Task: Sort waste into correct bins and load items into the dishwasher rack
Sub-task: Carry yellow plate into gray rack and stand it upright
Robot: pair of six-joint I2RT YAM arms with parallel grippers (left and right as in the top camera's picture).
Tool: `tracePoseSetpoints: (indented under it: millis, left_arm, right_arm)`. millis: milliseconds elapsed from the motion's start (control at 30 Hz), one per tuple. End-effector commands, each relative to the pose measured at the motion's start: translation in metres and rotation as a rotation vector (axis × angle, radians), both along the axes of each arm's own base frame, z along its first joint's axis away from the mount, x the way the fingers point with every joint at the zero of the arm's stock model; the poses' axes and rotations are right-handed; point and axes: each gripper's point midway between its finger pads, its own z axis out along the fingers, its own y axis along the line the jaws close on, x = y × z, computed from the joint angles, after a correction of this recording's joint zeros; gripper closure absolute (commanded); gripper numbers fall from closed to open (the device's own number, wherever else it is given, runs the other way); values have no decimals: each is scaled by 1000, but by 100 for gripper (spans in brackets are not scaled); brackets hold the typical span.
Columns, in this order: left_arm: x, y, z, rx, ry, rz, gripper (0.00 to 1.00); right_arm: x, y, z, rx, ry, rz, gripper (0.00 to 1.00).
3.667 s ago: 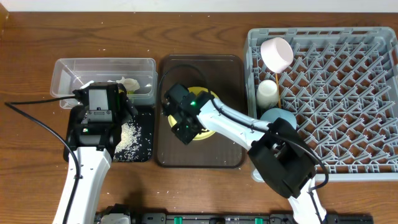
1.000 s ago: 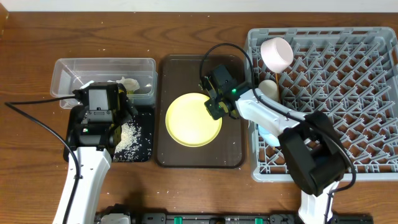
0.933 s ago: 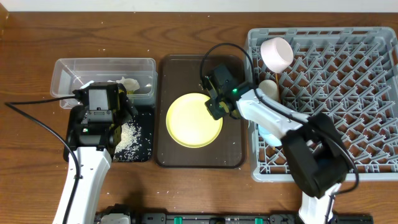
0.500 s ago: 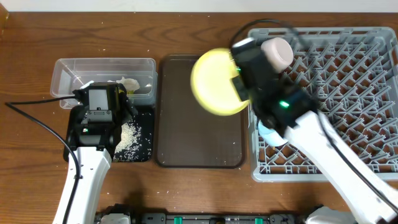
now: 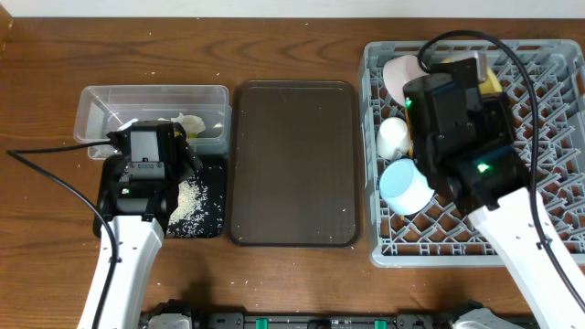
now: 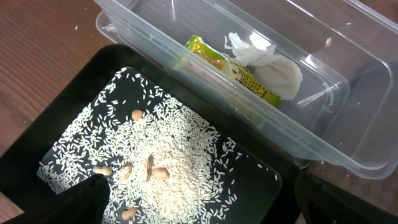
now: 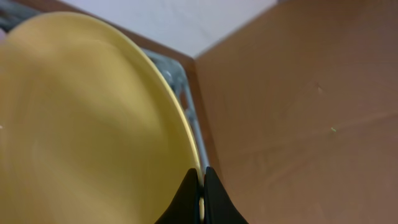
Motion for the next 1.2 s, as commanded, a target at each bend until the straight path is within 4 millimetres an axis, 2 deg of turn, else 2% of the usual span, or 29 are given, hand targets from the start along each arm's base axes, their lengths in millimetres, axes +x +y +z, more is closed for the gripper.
tracePoseSetpoints:
  millis: [0, 133, 267, 533, 767, 967, 1167]
  left_arm:
    - [3, 3, 5, 5, -14, 18, 2]
    - [3, 3, 5, 5, -14, 18, 2]
    - [3, 3, 5, 5, -14, 18, 2]
    - [3, 3, 5, 5, -14, 18, 2]
    - [3, 3, 5, 5, -14, 18, 2]
    - [3, 3, 5, 5, -14, 18, 2]
    - [3, 3, 5, 5, -14, 18, 2]
  right_arm:
    - [1, -19, -1, -62, 23, -81, 99]
    - [9, -22, -20, -56, 85, -83, 99]
    - [21, -18, -48, -10, 162, -53, 99]
    - [35, -25, -84, -22, 244, -100, 99]
    - [41, -27, -101, -22, 288, -107, 99]
    - [50, -8, -119, 108, 309, -21, 99]
    - [52, -1, -126, 151, 324, 8, 97]
